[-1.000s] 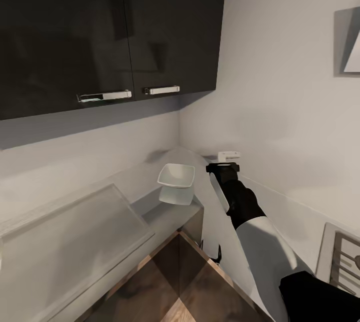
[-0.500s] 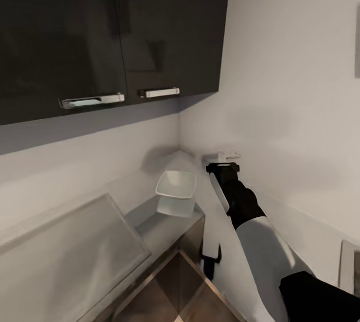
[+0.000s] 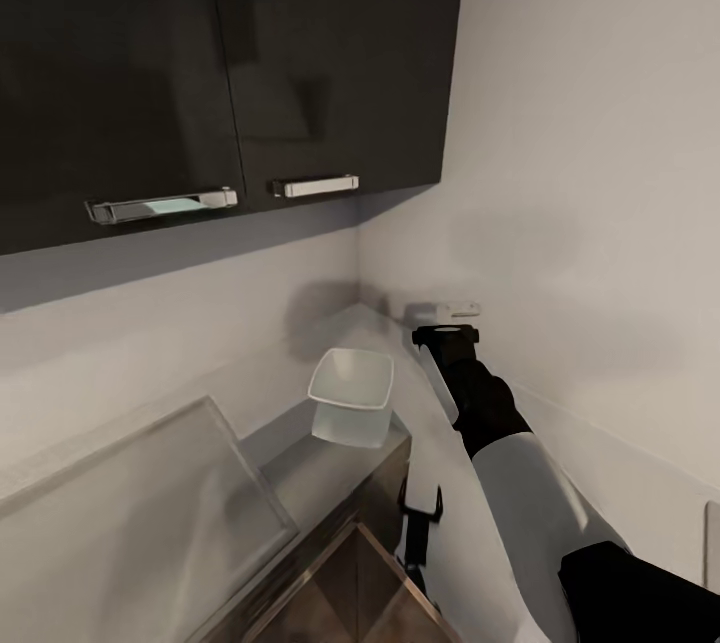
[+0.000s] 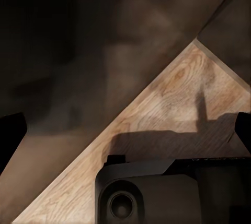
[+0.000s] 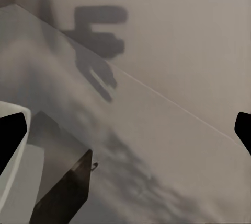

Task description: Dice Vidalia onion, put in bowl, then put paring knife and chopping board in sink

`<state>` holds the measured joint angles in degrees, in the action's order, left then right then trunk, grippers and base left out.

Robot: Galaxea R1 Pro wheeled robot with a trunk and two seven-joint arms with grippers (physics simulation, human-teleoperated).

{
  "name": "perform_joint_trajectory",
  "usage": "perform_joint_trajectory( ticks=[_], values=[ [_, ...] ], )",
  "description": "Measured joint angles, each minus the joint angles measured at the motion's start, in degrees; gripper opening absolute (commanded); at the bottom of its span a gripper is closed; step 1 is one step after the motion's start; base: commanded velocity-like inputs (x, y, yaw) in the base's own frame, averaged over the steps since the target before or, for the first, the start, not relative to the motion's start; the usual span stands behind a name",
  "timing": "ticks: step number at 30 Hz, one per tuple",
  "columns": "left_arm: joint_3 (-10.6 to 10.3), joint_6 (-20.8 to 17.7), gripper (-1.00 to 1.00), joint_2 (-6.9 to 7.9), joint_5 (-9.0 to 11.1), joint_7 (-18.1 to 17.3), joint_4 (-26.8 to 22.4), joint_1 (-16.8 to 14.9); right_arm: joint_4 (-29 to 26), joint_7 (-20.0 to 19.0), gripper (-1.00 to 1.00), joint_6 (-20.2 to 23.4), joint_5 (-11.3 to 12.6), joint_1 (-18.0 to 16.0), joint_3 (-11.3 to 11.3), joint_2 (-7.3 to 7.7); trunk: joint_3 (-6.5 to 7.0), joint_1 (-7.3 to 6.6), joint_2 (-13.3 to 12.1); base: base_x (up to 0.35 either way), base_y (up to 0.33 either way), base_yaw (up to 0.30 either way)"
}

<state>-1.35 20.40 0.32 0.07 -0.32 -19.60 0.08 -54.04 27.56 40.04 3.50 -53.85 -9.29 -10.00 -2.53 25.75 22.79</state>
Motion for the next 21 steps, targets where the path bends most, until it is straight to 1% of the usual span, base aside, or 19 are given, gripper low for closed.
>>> perform_joint_trajectory(
  ticks=[21],
  values=[
    [0.0,0.0,1.0,0.0,0.0,0.0,0.0,0.0,-0.1,0.2,1.0,0.0,0.0,0.0,0.0,0.0,-1.9,0.0,0.0,0.0,0.0,0.0]
  ],
)
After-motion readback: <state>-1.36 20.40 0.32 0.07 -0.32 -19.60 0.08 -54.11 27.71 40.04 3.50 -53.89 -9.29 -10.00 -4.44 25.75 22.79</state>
